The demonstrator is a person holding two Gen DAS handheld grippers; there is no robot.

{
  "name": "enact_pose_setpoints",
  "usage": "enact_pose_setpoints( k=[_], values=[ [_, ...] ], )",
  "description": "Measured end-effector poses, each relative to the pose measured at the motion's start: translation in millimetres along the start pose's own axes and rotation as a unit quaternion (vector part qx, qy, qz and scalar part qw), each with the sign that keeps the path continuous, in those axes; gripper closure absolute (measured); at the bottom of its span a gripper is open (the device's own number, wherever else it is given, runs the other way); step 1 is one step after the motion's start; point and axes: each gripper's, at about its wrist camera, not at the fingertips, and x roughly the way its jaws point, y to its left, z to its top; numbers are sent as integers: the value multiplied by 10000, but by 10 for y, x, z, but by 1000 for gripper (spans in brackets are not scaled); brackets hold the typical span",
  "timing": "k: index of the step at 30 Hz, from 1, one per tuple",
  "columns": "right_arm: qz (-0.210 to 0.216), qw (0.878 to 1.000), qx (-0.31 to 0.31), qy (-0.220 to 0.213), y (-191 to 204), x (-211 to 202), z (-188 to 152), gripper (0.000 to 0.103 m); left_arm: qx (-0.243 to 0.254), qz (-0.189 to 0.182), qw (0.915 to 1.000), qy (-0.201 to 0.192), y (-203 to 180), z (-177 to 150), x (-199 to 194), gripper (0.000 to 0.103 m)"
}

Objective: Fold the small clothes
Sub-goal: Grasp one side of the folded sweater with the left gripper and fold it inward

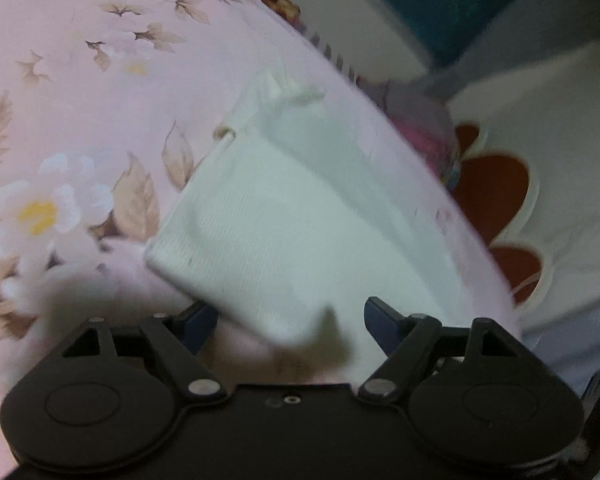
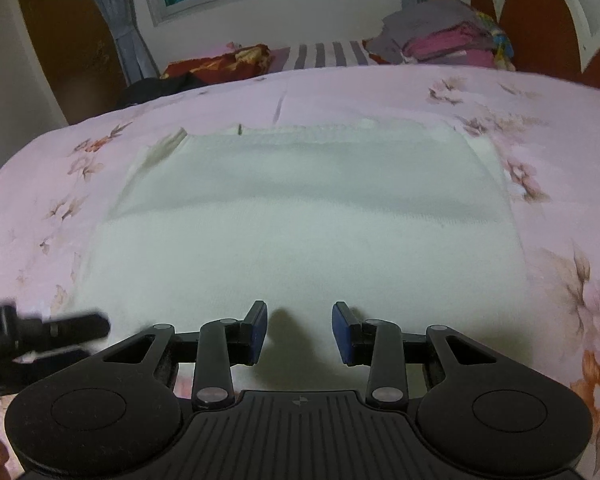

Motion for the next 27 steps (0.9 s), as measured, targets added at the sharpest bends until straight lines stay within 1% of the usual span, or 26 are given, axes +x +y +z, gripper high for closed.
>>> enact_pose_setpoints(
  k=[5,6,7,8,9,10,11,12,14,15,18,20,22,25,27],
  values=[
    [-55,9999,-68,-129,46,117,189,67,-305,-284,9984,-374,23,107,190,27],
    [-65,9998,-80,-156,53,155,236,67,-362,-313,9979,-436,30,125,219,32],
    [-68,9997,-102,-191,67,201,287,67,-381,-317,9976,-482,32,138,241,41],
    [-79,9996,-128,-223,74,243,327,67,-440,-312,9972,-515,42,167,283,48],
    [-98,9996,-148,-242,88,295,370,67,-553,-315,9967,-513,79,183,306,61],
    [-104,9995,-161,-250,99,356,410,67,-666,-324,9960,-506,132,205,323,70],
    [-117,9995,-164,-241,103,411,432,67,-767,-324,9952,-523,177,218,338,74],
    [-171,9995,-184,-196,109,485,446,67,-825,-315,9947,-535,196,231,354,81],
    [-293,9990,-318,-130,129,615,418,67,-851,-307,9942,-587,218,241,360,87],
    [-358,9980,-471,-207,161,638,384,67,-852,-272,9941,-619,217,238,360,92],
    [-493,9946,-844,-345,222,667,289,67,-885,-153,9930,-761,172,221,332,95],
    [-454,9944,-870,-397,197,670,259,67,-715,-54,9934,-898,99,202,275,95],
    [-396,9944,-892,-407,178,675,253,67,-376,49,9934,-1080,-82,204,212,96],
    [-241,9952,-881,-337,138,664,293,67,452,139,9915,-1216,-490,223,159,96],
    [31,9974,-665,-288,32,620,350,67,992,156,9871,-1244,-760,215,162,96]
  ],
)
